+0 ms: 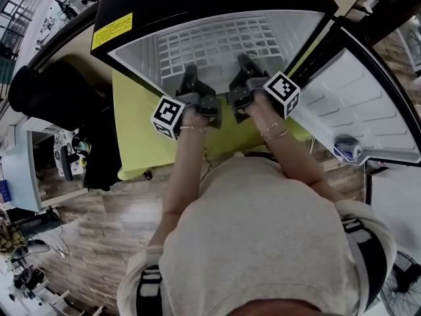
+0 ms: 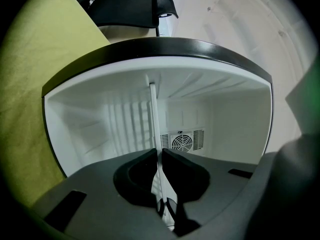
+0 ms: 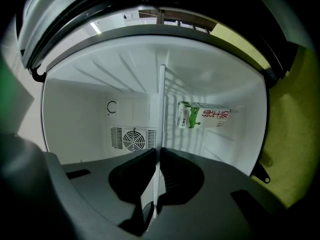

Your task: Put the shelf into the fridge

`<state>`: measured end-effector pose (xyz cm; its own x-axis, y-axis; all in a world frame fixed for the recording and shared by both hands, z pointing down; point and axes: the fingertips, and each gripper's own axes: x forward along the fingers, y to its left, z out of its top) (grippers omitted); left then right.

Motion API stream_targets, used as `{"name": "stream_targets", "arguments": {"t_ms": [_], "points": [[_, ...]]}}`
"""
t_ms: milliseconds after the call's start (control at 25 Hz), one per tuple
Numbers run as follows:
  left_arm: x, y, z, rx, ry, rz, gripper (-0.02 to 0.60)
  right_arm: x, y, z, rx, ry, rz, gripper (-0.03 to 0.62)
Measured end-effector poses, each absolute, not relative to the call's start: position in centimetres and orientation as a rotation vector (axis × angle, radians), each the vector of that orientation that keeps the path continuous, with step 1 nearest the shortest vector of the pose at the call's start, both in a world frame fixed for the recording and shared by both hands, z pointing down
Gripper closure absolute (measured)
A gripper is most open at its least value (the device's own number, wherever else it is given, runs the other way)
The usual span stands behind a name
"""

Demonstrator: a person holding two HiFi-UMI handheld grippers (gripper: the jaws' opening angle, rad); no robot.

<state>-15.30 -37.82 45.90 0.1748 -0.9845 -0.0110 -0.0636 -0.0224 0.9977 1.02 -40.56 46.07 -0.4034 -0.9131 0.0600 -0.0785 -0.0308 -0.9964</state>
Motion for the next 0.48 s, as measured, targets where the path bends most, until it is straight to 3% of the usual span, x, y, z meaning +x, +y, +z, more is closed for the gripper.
{"name": "stream_targets", "arguments": {"t_ms": [320,480], "points": [[-15.43,-37.32,45.90,1.295,-1.096,-1.132,0.547,1.01,-40.21,45.64,-1.052,1.545,-1.520,0.559],[-15.22,-36.88,45.90,1.294,-1.092,-1.138,0.537,1.35,-39.63,45.21,-1.034,1.552,-1.499,0.510]]}}
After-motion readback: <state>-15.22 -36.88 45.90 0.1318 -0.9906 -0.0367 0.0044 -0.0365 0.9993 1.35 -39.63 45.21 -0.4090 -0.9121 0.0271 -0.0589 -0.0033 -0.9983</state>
